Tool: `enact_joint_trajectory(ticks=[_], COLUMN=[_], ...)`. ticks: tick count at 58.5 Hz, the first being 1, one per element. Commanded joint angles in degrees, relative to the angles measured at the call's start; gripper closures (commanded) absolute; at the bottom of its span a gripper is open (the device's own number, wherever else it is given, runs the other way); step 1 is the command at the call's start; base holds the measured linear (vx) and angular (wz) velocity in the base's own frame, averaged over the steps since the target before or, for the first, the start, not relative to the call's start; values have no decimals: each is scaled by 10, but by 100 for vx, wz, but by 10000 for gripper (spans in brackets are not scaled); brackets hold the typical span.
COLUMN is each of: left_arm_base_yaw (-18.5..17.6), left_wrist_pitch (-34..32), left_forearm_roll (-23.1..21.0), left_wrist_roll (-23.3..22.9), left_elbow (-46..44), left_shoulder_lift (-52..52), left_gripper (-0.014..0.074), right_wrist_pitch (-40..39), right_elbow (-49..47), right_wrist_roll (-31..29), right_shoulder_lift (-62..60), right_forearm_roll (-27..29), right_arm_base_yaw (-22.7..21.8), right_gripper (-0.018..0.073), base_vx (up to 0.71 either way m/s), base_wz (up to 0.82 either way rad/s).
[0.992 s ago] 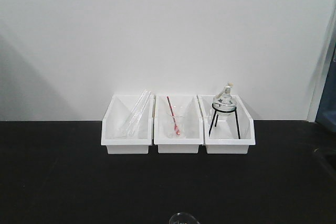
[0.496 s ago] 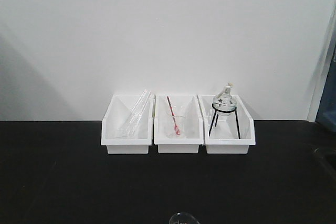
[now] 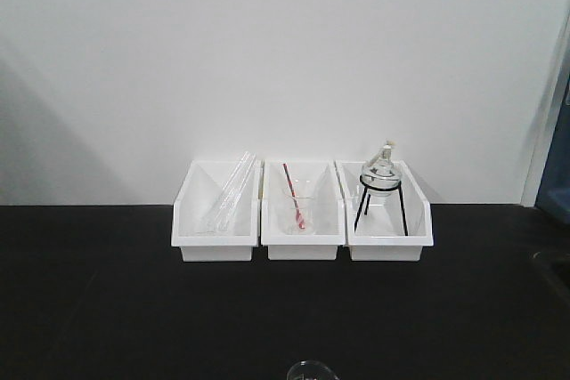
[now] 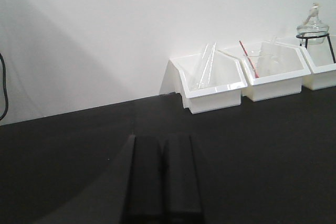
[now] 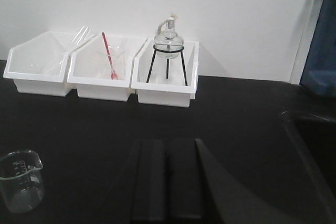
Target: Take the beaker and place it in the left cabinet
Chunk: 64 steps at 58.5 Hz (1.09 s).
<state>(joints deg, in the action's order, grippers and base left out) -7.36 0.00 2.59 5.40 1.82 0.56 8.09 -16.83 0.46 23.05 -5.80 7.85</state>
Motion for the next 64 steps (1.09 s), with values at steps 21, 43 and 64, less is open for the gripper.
enact_joint_trajectory(ticks=[21,43,64], left_arm_base_yaw=[0,0,0], left_wrist_pitch=[-43,-43,-43], left_forearm_roll=[-2,-2,-2], left_wrist_roll=[-2,-2,-2], left_elbow=[9,9,9], left_shoulder_lift=[11,11,11], left_gripper=[595,595,595], right_wrist_pitch=[-96,-214,-503], right_elbow=[-22,-19,-19], right_wrist_roll=[-5,22,80], right_shoulder_lift=[148,342,541], right_forearm_roll=[-5,2,-236], right_arm_base_yaw=[-4,-3,-2], right_gripper=[255,70,70], base_vx=[0,0,0], base_wz=[0,0,0])
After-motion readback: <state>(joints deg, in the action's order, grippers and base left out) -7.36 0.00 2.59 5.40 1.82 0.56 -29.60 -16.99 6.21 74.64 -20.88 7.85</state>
